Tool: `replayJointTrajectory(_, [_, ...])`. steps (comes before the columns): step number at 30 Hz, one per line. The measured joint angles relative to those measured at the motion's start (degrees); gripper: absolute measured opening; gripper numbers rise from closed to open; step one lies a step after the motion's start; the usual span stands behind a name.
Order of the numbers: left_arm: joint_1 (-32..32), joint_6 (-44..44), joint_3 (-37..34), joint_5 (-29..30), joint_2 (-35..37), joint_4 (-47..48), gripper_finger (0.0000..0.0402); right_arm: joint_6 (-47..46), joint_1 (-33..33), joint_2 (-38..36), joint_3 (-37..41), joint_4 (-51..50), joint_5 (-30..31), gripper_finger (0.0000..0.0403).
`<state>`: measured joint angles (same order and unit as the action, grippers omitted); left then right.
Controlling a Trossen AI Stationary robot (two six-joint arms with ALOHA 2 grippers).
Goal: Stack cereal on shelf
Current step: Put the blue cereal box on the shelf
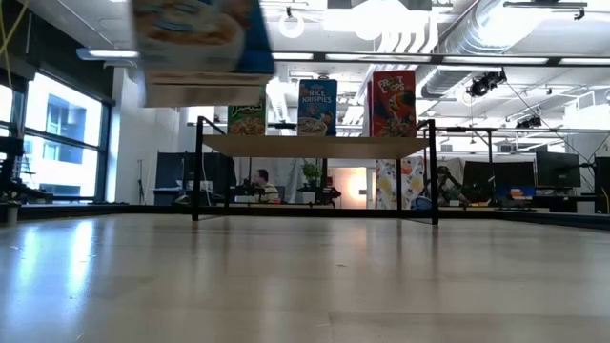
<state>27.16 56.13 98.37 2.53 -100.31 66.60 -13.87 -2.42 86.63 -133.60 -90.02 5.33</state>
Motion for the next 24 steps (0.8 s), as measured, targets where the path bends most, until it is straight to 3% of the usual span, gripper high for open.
replayJointTrajectory(15, [-13.59, -28.20, 6.56, -1.03, 0.00, 7.05, 0.0127, -2.18, 0.00, 2.20, 0.00, 0.00, -2.56, 0.0288])
replayJointTrajectory(24, [-21.16, -42.28, 11.62, -1.01, 0.04, 10.72, 0.0127, 0.43, 0.00, 6.24, 0.00, 0.97, -1.91, 0.0296])
